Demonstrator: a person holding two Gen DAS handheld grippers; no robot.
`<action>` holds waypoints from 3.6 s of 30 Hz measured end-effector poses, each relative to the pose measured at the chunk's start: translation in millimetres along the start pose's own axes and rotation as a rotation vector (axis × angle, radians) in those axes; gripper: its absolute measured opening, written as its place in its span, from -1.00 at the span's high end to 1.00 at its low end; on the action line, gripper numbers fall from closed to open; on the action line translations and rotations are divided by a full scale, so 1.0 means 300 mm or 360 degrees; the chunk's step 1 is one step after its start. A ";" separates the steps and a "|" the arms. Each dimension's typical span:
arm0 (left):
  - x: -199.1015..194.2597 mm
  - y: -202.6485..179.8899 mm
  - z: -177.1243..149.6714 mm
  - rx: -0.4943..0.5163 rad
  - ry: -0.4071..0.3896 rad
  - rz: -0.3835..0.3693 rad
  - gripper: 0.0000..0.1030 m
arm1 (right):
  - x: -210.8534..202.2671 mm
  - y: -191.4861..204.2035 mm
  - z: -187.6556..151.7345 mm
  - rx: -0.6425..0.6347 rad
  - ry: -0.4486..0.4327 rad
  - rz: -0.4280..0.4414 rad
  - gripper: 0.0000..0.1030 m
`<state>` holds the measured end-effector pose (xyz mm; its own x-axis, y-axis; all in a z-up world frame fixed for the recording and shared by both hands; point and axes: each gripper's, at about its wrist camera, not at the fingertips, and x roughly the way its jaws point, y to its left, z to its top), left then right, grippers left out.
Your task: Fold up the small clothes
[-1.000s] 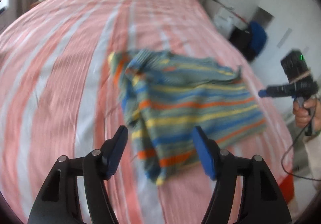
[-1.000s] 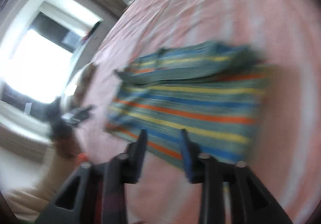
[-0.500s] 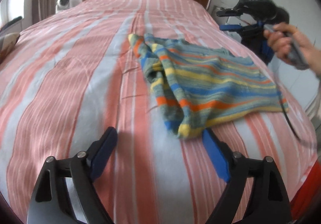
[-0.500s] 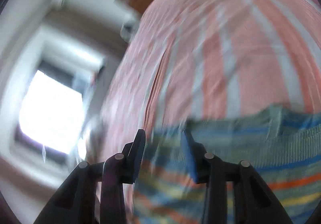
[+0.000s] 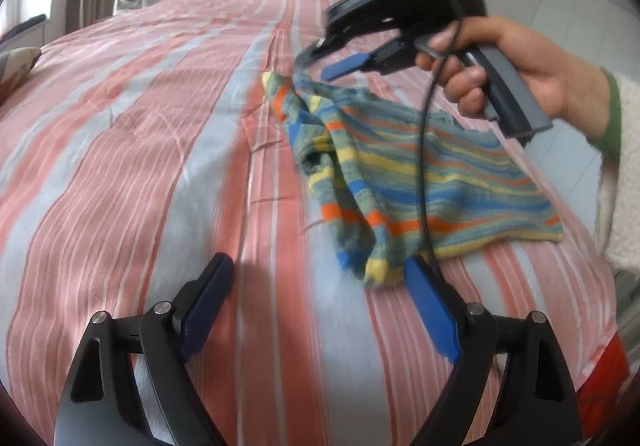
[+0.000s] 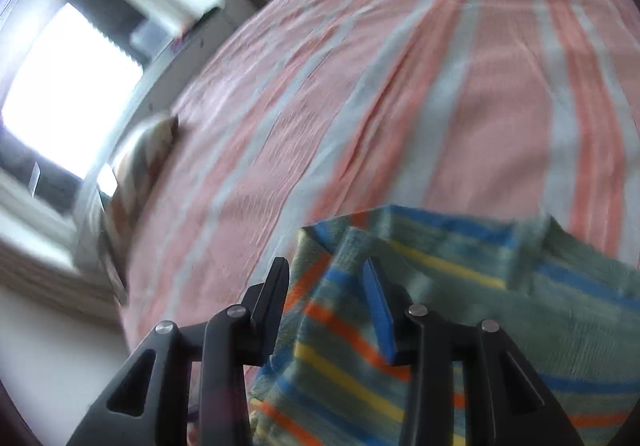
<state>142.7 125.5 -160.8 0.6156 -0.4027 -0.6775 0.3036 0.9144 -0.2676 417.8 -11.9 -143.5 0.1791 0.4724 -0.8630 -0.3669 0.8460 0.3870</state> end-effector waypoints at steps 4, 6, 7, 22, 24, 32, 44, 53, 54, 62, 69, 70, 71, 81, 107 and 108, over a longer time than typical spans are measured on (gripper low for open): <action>-0.002 0.002 -0.004 -0.0009 0.0001 -0.0015 -0.72 | 0.090 0.003 -0.008 0.0083 0.0146 -0.0181 0.95; -0.008 0.005 -0.003 -0.0024 -0.0004 -0.0024 -0.72 | 0.054 0.007 -0.003 0.0105 -0.0011 -0.0229 0.95; -0.009 0.007 -0.002 -0.0030 -0.0005 -0.0028 -0.72 | 0.026 0.012 -0.001 0.0100 -0.0102 -0.0237 0.95; 0.009 -0.044 -0.022 0.0094 0.0027 0.0095 -0.83 | -0.280 -0.135 -0.276 0.0056 -0.0290 0.0082 0.06; 0.010 -0.055 -0.028 0.0116 0.0031 0.0129 -0.83 | -0.329 -0.167 -0.444 -0.0048 -0.0241 -0.0056 0.05; 0.010 -0.068 -0.041 0.0144 0.0029 0.0176 -0.85 | -0.405 -0.328 -0.888 0.0057 -0.0241 -0.0311 0.05; -0.051 -0.130 -0.056 0.0236 0.0009 0.0341 -0.86 | -0.590 -0.403 -1.121 0.0346 -0.0526 -0.0252 0.05; 0.007 -0.696 -0.026 0.0729 0.0084 -0.0089 -0.87 | -0.739 -0.571 -1.340 0.0539 -0.0726 -0.0324 -0.05; 0.062 -0.778 -0.025 0.0794 0.0132 -0.0142 -0.85 | -0.749 -0.591 -1.347 0.0561 -0.0739 -0.0316 -0.05; 0.425 -1.180 -0.059 0.1256 0.0230 -0.0094 -0.82 | -0.800 -0.768 -1.256 0.0589 -0.0743 -0.0180 -0.05; 0.457 -1.171 -0.047 0.1101 0.0199 -0.0120 0.57 | -0.642 -1.022 -0.941 0.0698 -0.0582 0.0158 -0.05; 0.456 -1.159 -0.042 0.1074 0.0199 -0.0125 0.69 | -0.610 -1.046 -0.904 0.0733 -0.0571 0.0195 -0.05; 0.458 -1.157 -0.032 0.1049 0.0202 -0.0136 0.75 | -0.566 -1.073 -0.855 0.0788 -0.0554 0.0259 -0.05; 0.200 -0.828 0.139 0.0335 0.0064 -0.0392 0.83 | -0.574 -0.815 -0.561 0.0630 -0.0591 0.0233 0.83; 0.011 -0.160 0.117 -0.0184 0.0027 0.0142 -0.46 | -0.383 -0.082 -0.465 0.0057 -0.0540 0.0288 0.08; 0.052 -0.139 0.136 -0.0180 0.0071 0.0232 -0.10 | -0.400 -0.070 -0.536 0.0037 -0.0536 0.0326 0.08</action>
<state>169.4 79.6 -132.3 0.6133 -0.2658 -0.7438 0.1286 0.9627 -0.2380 257.2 -126.0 -100.3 0.3956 0.6833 -0.6137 -0.4059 0.7295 0.5506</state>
